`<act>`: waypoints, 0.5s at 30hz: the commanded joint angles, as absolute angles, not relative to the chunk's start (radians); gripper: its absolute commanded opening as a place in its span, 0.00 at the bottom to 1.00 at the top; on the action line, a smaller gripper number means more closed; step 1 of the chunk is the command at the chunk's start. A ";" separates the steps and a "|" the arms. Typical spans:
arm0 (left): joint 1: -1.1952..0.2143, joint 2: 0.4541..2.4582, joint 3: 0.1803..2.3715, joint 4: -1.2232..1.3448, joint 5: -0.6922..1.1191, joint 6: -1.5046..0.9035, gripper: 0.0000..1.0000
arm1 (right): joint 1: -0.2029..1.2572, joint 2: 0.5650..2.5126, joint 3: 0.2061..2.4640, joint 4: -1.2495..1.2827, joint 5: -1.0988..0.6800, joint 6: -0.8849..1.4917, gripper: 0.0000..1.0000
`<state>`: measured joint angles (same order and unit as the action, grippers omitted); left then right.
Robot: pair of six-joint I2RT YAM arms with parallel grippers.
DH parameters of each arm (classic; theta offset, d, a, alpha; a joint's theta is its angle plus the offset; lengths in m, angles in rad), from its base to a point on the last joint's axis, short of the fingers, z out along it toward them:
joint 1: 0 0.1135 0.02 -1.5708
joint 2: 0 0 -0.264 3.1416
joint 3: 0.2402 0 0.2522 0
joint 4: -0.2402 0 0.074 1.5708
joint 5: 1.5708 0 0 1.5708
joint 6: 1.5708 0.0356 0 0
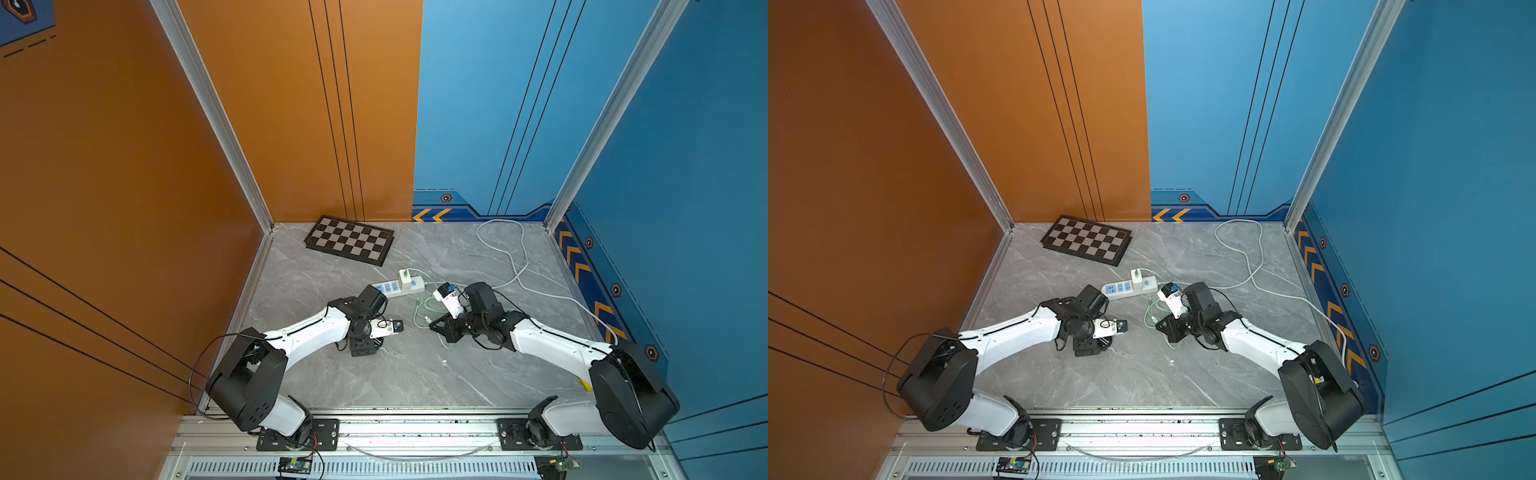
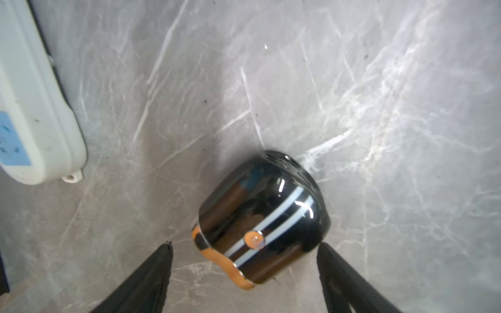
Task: Charge the electric shaver
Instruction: Pick up the electric shaver from the center of the board.
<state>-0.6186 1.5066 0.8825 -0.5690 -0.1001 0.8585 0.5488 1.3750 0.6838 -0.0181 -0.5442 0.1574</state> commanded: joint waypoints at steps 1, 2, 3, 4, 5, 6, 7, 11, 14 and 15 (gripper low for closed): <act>-0.620 1.555 0.902 -0.610 -0.081 0.930 0.85 | 0.546 1.334 0.659 -0.043 -0.514 0.157 0.00; -0.620 1.566 0.906 -0.610 -0.080 0.933 0.85 | 0.544 1.328 0.655 -0.043 -0.514 0.158 0.00; -0.618 1.575 0.909 -0.611 -0.074 0.935 0.85 | 0.542 1.320 0.649 -0.041 -0.513 0.159 0.00; -0.617 1.588 0.909 -0.609 -0.072 0.942 0.85 | 0.541 1.312 0.643 -0.041 -0.512 0.160 0.00; -0.615 1.600 0.911 -0.609 -0.074 0.945 0.85 | 0.538 1.308 0.638 -0.039 -0.514 0.160 0.00; -0.613 1.610 0.916 -0.608 -0.069 0.945 0.85 | 0.534 1.303 0.633 -0.038 -0.515 0.160 0.00; -0.612 1.626 0.927 -0.606 -0.066 0.942 0.85 | 0.530 1.301 0.629 -0.033 -0.517 0.162 0.00; -0.604 1.665 0.959 -0.606 -0.049 0.944 0.85 | 0.527 1.298 0.623 -0.021 -0.525 0.169 0.00; -0.609 1.679 0.980 -0.607 -0.038 0.937 0.85 | 0.527 1.299 0.618 -0.017 -0.525 0.174 0.00; -0.610 1.680 0.983 -0.607 -0.032 0.937 0.84 | 0.528 1.299 0.618 -0.015 -0.525 0.172 0.00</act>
<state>-0.6136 1.6562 0.9661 -0.5968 -0.0795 0.9249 0.5308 1.3182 0.6312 -0.0166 -0.5377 0.1585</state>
